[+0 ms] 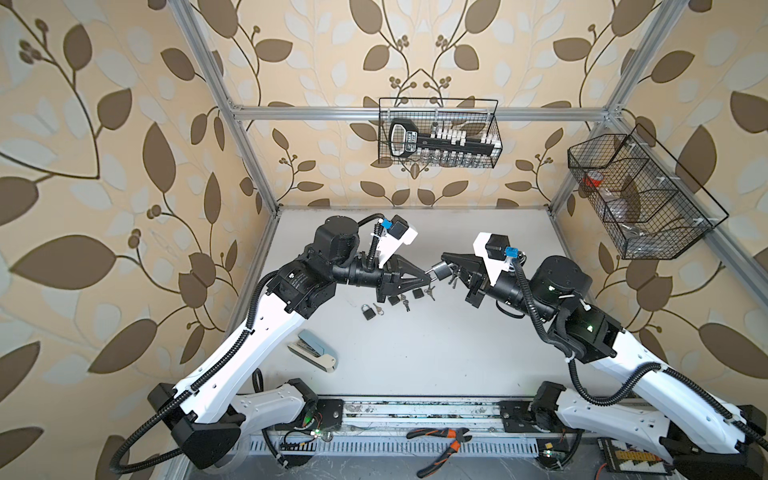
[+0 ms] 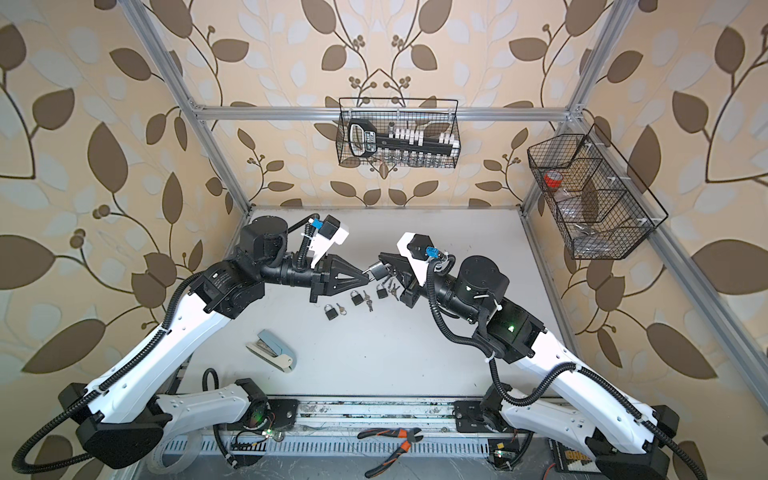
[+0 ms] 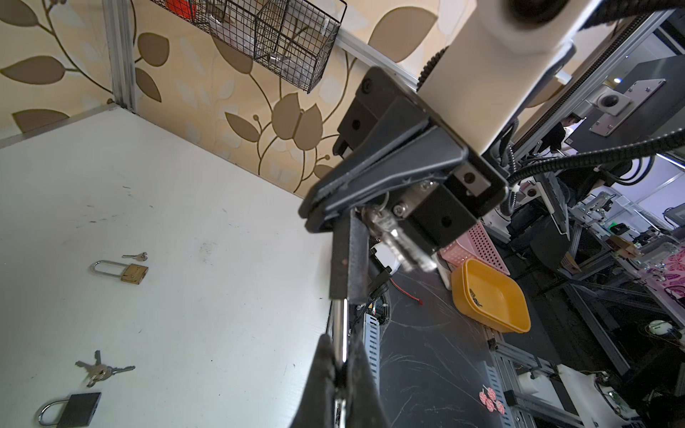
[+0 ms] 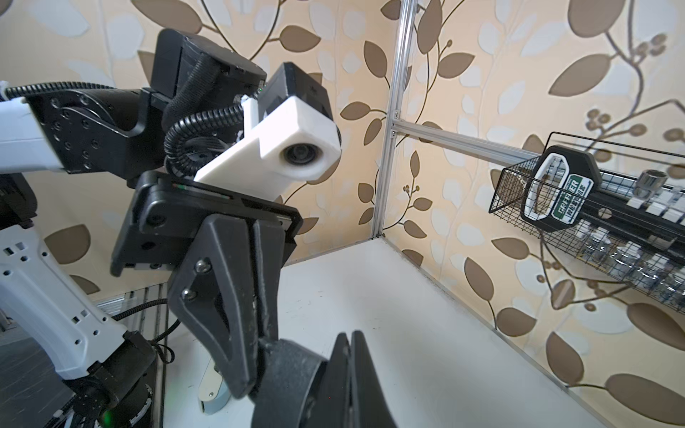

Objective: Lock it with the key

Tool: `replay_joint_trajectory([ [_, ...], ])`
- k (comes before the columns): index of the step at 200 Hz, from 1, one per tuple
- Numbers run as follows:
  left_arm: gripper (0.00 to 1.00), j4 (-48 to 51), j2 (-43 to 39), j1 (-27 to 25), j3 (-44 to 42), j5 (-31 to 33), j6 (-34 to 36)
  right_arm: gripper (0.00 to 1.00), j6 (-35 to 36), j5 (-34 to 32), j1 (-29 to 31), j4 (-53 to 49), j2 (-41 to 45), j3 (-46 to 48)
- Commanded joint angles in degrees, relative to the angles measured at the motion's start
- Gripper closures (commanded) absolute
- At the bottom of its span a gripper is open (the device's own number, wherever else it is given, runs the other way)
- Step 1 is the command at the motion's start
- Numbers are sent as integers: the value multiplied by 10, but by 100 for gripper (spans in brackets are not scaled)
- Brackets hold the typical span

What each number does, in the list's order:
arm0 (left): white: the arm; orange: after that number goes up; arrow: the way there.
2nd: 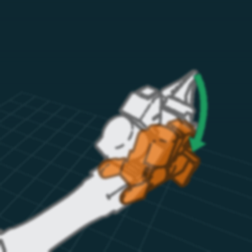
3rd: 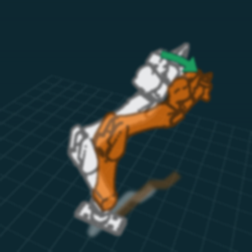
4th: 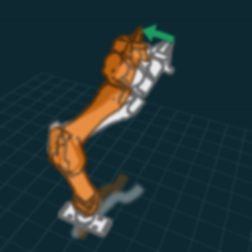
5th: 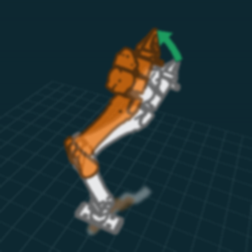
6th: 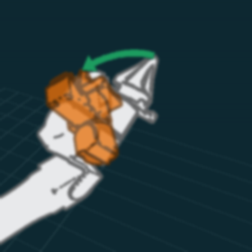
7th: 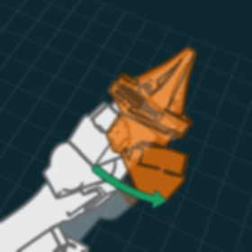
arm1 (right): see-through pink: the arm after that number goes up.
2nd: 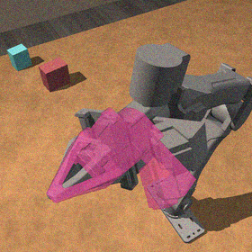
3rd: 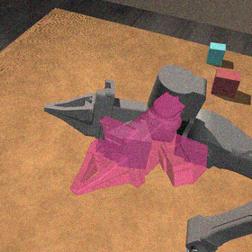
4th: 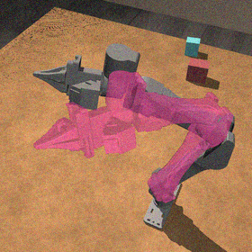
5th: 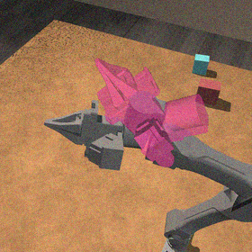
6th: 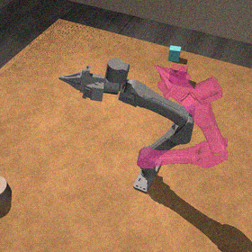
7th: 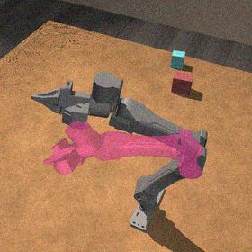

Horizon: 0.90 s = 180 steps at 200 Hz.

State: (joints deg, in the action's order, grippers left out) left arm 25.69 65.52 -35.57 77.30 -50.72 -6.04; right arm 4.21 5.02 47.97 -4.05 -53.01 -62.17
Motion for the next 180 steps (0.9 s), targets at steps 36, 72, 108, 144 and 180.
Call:
replay_joint_trajectory([
  [36, 100, -23, -6, 2, 16, 2, 10, 75, -19, -187, -14, -24, 32, 8],
  [72, 100, -5, -7, 2, 19, 1, 21, 46, -52, -117, -104, -66, 33, -8],
  [108, 100, 25, -9, 2, 32, 3, 45, 48, -26, 61, -148, -57, 54, -7],
  [144, 100, 89, -2, 3, 65, 5, 99, 47, -17, 282, -178, -28, 62, -8],
  [180, 100, 159, 17, 4, 107, 5, 160, 32, -51, 445, -204, 1, 23, -18],
])
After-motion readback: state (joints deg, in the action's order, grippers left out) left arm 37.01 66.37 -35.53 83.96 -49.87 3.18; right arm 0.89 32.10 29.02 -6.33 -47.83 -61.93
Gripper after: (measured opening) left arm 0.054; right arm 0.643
